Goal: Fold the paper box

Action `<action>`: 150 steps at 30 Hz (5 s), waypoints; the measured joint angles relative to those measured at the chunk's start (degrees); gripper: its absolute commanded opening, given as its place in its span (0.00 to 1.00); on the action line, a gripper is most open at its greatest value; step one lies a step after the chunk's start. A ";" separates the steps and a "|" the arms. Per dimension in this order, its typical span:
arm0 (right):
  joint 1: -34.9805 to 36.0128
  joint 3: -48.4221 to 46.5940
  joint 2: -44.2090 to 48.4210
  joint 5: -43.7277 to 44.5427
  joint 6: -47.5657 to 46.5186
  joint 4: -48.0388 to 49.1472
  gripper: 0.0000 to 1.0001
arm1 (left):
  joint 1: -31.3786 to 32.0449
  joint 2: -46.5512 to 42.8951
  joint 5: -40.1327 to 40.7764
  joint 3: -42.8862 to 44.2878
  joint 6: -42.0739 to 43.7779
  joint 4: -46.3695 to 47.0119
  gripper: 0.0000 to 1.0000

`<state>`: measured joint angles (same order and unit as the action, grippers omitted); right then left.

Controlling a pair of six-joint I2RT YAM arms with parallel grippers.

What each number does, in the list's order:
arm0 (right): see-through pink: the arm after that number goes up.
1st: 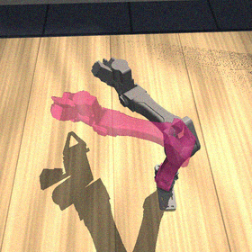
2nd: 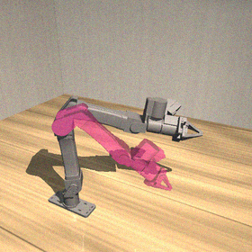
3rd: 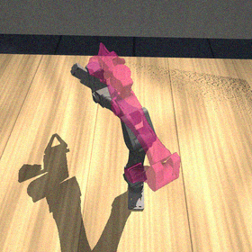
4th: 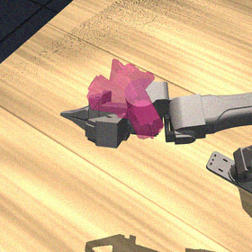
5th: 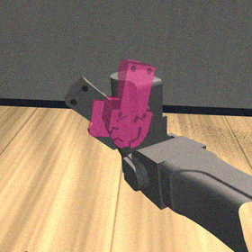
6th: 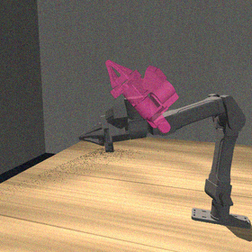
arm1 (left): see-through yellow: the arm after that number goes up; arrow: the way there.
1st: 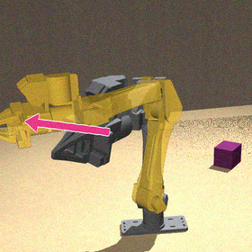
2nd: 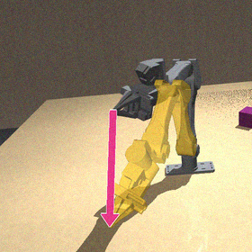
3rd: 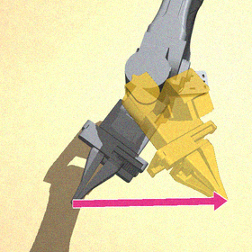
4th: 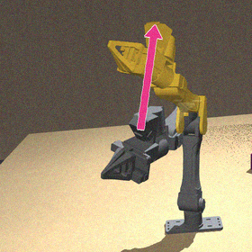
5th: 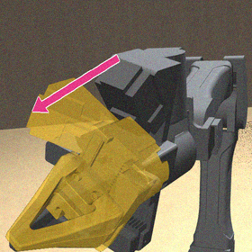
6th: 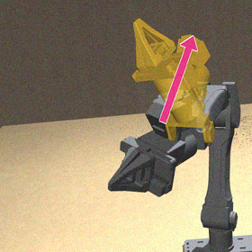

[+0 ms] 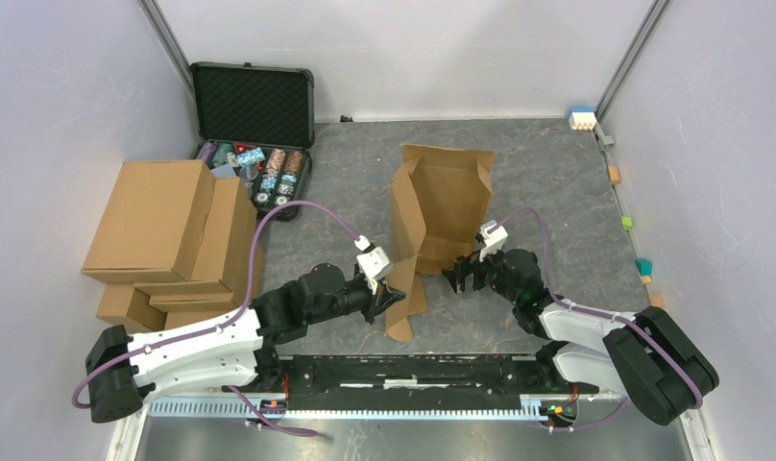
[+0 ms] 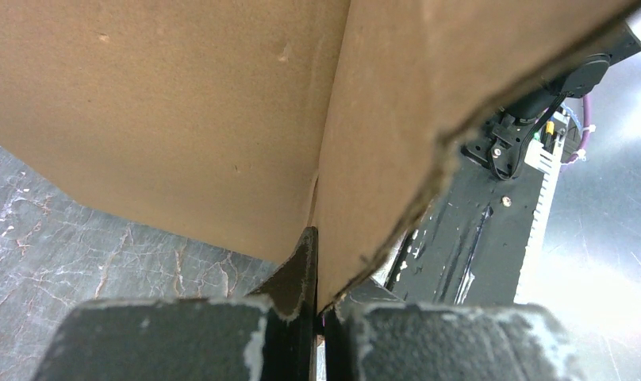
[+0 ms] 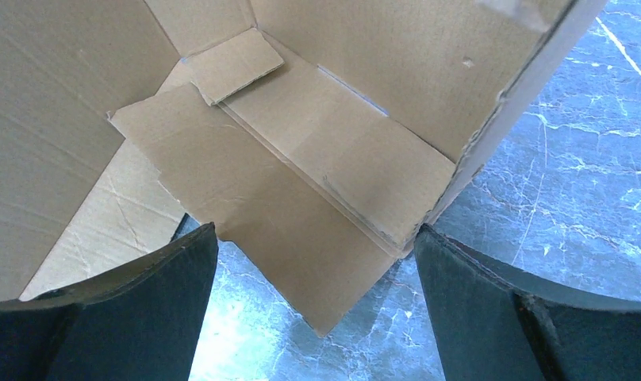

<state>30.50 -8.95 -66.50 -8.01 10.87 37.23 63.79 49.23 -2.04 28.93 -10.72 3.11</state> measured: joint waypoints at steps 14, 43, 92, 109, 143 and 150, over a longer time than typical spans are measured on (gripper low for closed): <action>-4.04 -1.77 -1.07 -4.83 -4.44 -3.85 0.98 | 0.00 0.00 -0.02 0.15 -0.04 -0.22 0.02; -4.42 -3.98 -7.82 4.11 1.18 5.33 0.97 | 0.00 1.31 -1.18 0.81 -0.52 0.17 0.02; -14.99 -8.81 -15.21 -20.90 -1.68 10.25 0.85 | -0.02 1.88 -1.53 2.27 -1.09 -1.31 0.02; -7.23 -12.48 -15.72 -10.67 -13.44 -2.32 0.98 | 0.00 0.79 -1.60 1.60 -1.46 -2.36 0.02; -1.92 -13.60 -14.95 -8.85 -19.93 -6.97 0.98 | 0.00 -1.16 -1.97 0.68 -1.46 -3.48 0.02; -3.21 -12.92 -14.95 -14.01 -15.65 -4.55 0.98 | 0.00 -0.96 -2.08 0.68 -1.49 -3.30 0.02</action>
<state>27.29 -21.87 -81.45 -22.02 -4.78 32.69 63.79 48.27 -4.12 29.61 -12.21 -0.19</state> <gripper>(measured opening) 0.979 0.044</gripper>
